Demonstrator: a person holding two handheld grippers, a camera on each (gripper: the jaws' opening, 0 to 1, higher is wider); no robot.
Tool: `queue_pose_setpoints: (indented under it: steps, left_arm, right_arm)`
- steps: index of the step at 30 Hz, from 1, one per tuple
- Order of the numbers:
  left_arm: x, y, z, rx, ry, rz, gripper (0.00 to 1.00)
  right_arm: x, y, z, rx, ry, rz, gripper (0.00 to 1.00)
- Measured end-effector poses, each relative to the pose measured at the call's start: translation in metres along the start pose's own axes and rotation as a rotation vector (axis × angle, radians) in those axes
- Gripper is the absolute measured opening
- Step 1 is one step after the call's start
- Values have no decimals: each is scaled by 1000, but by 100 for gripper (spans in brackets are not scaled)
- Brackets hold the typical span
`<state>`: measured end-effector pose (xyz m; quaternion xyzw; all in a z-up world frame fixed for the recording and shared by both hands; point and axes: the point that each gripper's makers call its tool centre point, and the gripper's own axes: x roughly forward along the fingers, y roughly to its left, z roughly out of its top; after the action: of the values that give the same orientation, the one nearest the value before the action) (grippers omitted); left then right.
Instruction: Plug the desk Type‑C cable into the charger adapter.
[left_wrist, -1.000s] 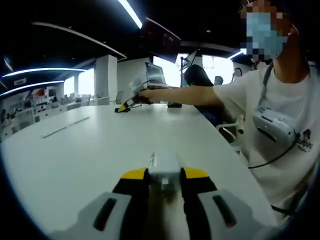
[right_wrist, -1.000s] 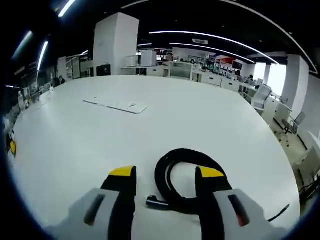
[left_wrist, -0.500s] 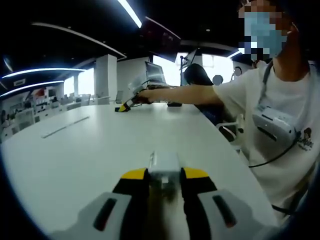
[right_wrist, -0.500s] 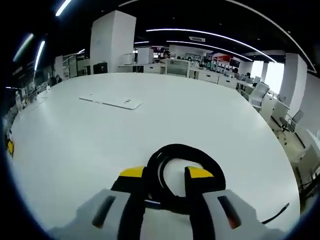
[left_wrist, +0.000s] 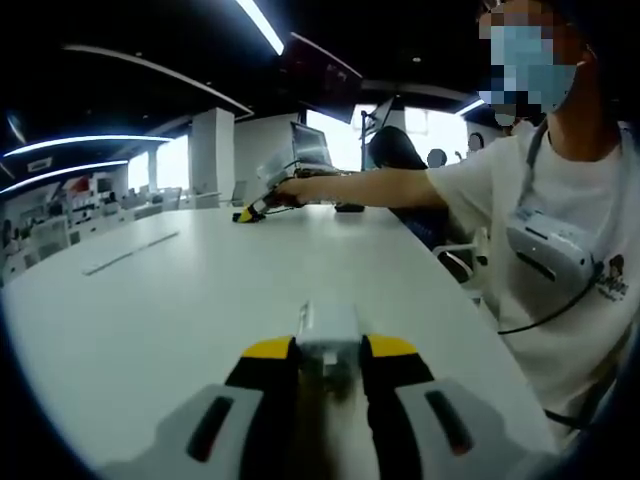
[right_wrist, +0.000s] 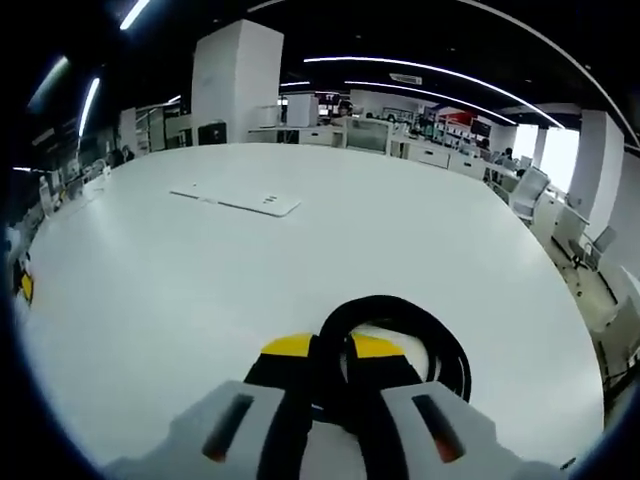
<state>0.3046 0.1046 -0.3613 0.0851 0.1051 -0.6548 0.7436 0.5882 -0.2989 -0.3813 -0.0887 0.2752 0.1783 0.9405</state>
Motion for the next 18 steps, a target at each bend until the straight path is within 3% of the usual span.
queue_pose_setpoints:
  steps: [18]
  left_arm:
    - [0, 0, -1, -7, 2, -1, 25]
  right_arm:
    - [-14, 26, -10, -49, 23, 62, 10]
